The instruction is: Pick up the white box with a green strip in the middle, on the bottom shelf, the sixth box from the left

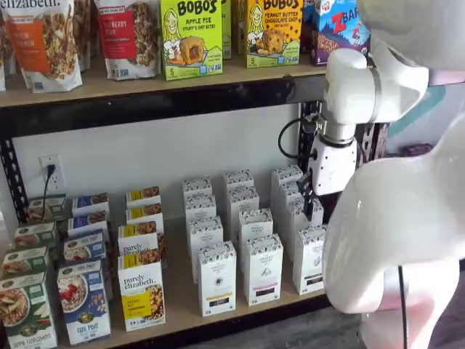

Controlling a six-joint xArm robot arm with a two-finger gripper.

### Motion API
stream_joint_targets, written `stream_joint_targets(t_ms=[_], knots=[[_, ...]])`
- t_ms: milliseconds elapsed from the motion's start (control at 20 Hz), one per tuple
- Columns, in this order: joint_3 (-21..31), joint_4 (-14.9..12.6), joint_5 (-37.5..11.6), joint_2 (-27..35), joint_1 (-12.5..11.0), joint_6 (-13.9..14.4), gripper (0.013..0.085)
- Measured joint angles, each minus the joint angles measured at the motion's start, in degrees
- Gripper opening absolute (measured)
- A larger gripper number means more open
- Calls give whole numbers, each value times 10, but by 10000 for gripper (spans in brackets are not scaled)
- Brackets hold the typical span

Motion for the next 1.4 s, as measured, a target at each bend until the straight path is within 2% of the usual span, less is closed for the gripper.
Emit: stream_joint_targets(t_ms=[200,450,650,800,950,1200,1400], knots=[[-4,20,-56,58,2,-15,850],[-19,28,-117,145,12,-14,850],[-39,22,-174,223,18,-4,850],[-62,27,-213,281,17,-12,850],[-90,20,-224,326,10,-13,850],[-160,31,-238,415,-8,-41,850],[-224,20,-250,483,-22,-44,850]])
